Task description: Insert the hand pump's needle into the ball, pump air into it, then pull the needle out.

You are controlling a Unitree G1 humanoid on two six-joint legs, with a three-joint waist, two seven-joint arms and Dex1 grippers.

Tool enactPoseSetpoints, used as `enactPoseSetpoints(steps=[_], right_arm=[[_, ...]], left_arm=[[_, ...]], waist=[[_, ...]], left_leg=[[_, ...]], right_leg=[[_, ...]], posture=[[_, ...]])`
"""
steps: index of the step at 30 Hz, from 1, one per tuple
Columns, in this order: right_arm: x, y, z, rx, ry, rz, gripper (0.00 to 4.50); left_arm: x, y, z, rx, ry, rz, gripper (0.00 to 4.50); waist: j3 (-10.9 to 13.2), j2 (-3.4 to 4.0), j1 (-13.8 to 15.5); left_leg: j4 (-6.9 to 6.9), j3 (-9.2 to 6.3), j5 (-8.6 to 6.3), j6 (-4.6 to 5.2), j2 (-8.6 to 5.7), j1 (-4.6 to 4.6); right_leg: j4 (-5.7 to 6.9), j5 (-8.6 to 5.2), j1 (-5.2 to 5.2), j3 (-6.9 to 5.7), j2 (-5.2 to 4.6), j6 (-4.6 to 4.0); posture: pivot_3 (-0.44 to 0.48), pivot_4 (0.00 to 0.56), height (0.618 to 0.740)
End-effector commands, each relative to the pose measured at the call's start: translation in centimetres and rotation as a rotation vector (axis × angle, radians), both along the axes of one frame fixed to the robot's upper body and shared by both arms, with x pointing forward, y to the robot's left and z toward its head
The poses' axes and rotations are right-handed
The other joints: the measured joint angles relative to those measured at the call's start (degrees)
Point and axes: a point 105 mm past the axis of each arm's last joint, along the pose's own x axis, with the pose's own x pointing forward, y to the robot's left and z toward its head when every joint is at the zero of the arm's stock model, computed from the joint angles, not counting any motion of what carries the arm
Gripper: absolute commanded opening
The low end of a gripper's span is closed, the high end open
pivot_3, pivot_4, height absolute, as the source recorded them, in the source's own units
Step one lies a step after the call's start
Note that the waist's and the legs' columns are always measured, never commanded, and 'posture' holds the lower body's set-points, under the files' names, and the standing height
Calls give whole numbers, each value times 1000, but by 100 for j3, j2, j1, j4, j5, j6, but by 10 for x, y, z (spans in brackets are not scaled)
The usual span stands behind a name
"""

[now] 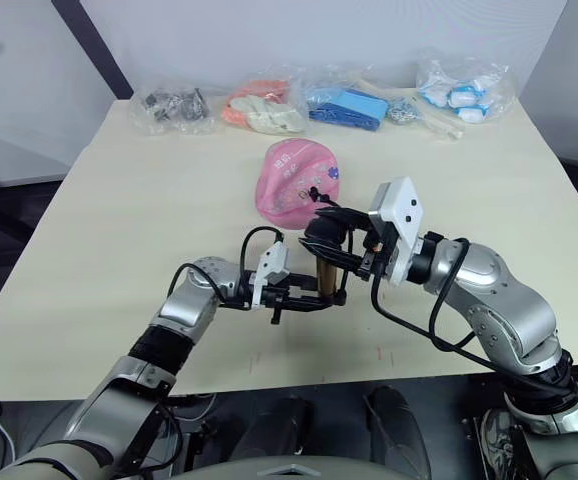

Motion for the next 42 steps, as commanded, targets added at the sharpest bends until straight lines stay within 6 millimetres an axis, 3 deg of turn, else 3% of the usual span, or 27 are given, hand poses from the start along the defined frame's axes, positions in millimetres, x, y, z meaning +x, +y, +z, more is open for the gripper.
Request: enactPoseSetpoints(steps=[1,14,24,33,42], right_arm=[[-6,-5,-2,-40,-59,7,1811],[0,-45,-29,-133,-67,-103,1811],[2,-45,-36,-80,-50,-138,1811],[-3,-49,-1,-20,-99,-104,1811],[-9,-55,54,58,-151,-78,1811]], left_arm=[[1,-10,0,-19,-42,11,1116],[6,-43,-14,12,-85,49,1116],[7,-47,-34,78,-58,76,1116],[-1,-45,-52,128,-19,60,1116],[-5,-44,-58,126,18,59,1116]], waist=[[0,0,4],[-1,-3,2],[-3,-7,27],[-4,-7,33],[-4,-8,36]], left_leg=[[0,1,0,0,-2,0],[3,3,0,0,-25,0],[4,1,0,0,-25,6],[9,-1,0,1,-26,5],[8,-2,0,1,-25,3]], right_leg=[[-1,0,0,0,0,0],[2,0,1,1,-3,1],[1,0,10,0,-6,1],[0,3,13,0,-7,5],[-1,3,13,0,-10,5]], posture=[[0,150,740],[0,150,740],[0,150,740],[0,150,740],[0,150,740]])
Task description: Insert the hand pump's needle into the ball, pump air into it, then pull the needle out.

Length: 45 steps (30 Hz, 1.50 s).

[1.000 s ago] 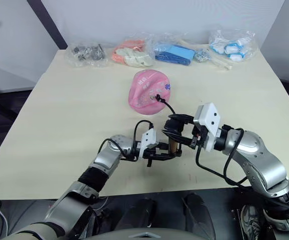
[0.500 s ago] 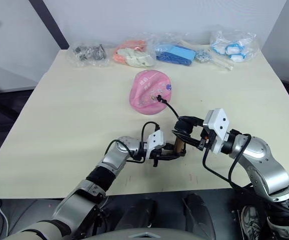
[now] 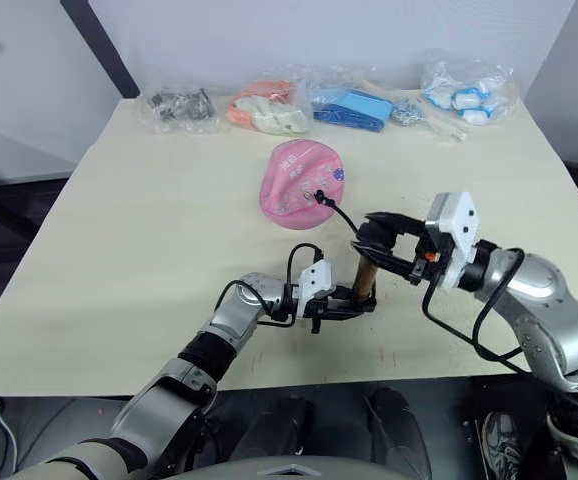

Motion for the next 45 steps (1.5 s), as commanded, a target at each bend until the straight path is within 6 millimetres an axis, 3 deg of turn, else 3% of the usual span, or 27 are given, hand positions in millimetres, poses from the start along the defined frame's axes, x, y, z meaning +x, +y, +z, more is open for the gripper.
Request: enactPoseSetpoints(steps=[1,13,18,30,45], right_arm=[[-12,-3,43,55,-127,16,1811],[-17,-14,88,24,-196,-4,1811],[-16,-14,93,14,-190,-7,1811],[-17,3,36,-14,-6,37,1811],[-17,19,-54,-58,154,30,1811]], left_arm=[[-9,5,-20,58,62,-9,1116],[-10,8,-24,40,66,-5,1116],[-8,9,-23,33,60,4,1116],[0,9,-19,-11,4,56,1116],[-2,9,-18,-45,-21,48,1116]], waist=[[0,0,1],[-1,-1,3],[-1,-1,6],[-44,-30,12],[-105,-42,-5]], left_leg=[[0,0,0,0,0,0],[0,2,-1,2,2,0],[0,3,-1,3,3,-2],[0,1,-2,3,4,4],[-1,1,-4,7,-1,16]], right_leg=[[0,0,0,0,0,0],[-1,0,0,-1,-2,0],[-1,0,0,-1,-4,0],[-1,0,4,-1,-4,0],[-7,0,16,-2,2,2]], posture=[[0,150,740],[0,150,740],[0,150,740],[0,150,740],[0,150,740]])
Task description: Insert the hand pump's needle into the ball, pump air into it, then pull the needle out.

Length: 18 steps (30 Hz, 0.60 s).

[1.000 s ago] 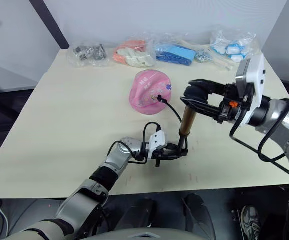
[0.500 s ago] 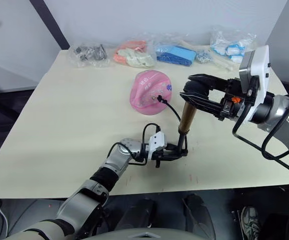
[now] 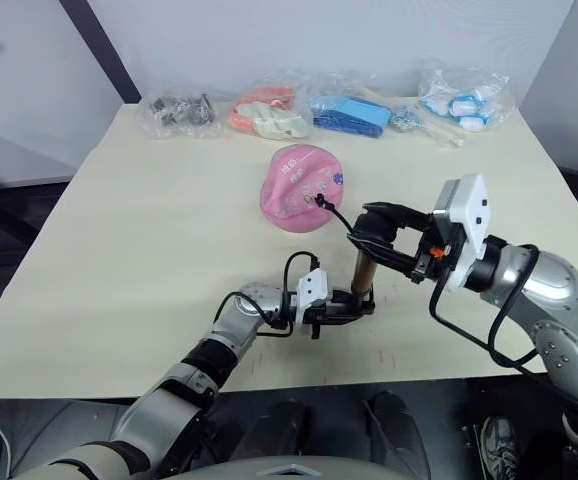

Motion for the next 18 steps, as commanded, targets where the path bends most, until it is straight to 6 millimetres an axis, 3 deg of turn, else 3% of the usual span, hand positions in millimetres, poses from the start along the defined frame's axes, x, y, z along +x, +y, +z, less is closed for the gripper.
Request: enactPoseSetpoints(steps=[1,5,10,14,18], right_arm=[[-3,8,-41,-53,106,27,1811],[1,7,-67,-102,113,-10,1811],[3,8,-81,-105,117,-32,1811],[5,9,-61,-54,69,-37,1811],[7,2,-14,-45,-42,-29,1811]], left_arm=[[0,5,-7,10,33,28,1116],[0,6,-8,24,37,23,1116],[0,7,-8,30,41,16,1116],[-1,8,-10,43,40,8,1116],[-4,8,-13,65,33,-16,1116]], waist=[[-3,-2,-6],[-15,-1,-12],[-23,-3,-15],[-25,-3,-15],[-24,0,-17]], left_leg=[[0,0,0,0,0,0],[0,0,0,0,-2,3],[-1,-1,0,0,-3,4],[-2,-3,0,0,-3,5],[-1,-7,0,0,-2,3]], right_leg=[[0,0,0,0,0,0],[0,0,1,0,2,0],[-1,0,2,0,4,0],[-1,0,2,1,4,0],[0,0,0,7,2,0]], posture=[[0,150,740],[0,150,740],[0,150,740],[0,150,740],[0,150,740]])
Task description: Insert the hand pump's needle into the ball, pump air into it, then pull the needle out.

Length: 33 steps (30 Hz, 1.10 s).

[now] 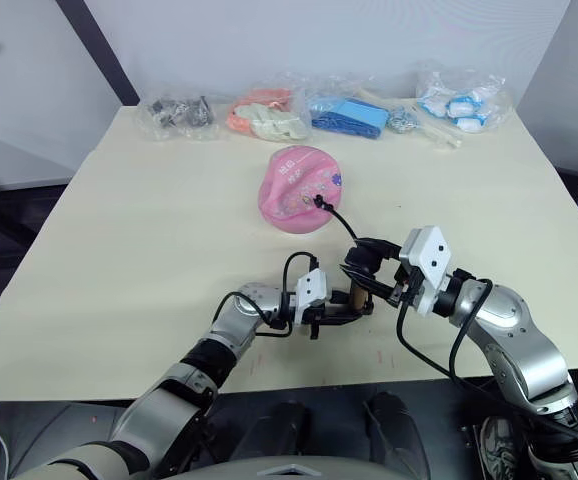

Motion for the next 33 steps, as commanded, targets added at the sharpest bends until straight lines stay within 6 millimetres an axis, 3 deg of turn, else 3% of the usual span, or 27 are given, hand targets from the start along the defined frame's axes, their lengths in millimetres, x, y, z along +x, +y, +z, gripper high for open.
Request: enactPoseSetpoints(steps=[1,5,13,19,24,33], right_arm=[[-4,-3,37,17,-58,28,1811],[-7,-9,74,54,-80,26,1811],[-13,-21,127,30,-151,41,1811],[-16,-21,152,38,-165,60,1811],[-16,-17,147,52,-114,73,1811],[-12,-6,80,-14,-13,67,1811]], left_arm=[[-4,6,-12,48,33,-7,1116],[-4,5,-12,45,36,-8,1116],[-7,7,-16,60,31,-17,1116],[-7,8,-18,78,38,-15,1116],[-11,6,-18,64,71,-30,1116],[-9,4,-13,46,66,-27,1116]], waist=[[1,-1,4],[4,1,11],[8,6,6],[9,4,9],[9,4,11],[2,4,7]], left_leg=[[0,1,0,0,0,0],[-1,-2,0,0,3,-8],[0,0,-7,13,5,-10],[0,1,-14,25,7,-12],[0,1,-14,26,9,-15],[1,3,-15,27,6,-6]], right_leg=[[-1,0,1,-3,0,0],[-3,0,-4,-6,-2,0],[-3,0,-5,-3,-6,0],[-5,0,-4,-7,-6,0],[-5,0,-6,-7,-8,0],[-3,0,-1,-5,-7,1]], posture=[[0,150,740],[0,150,740],[0,150,740],[0,150,740],[0,150,740],[0,150,740]])
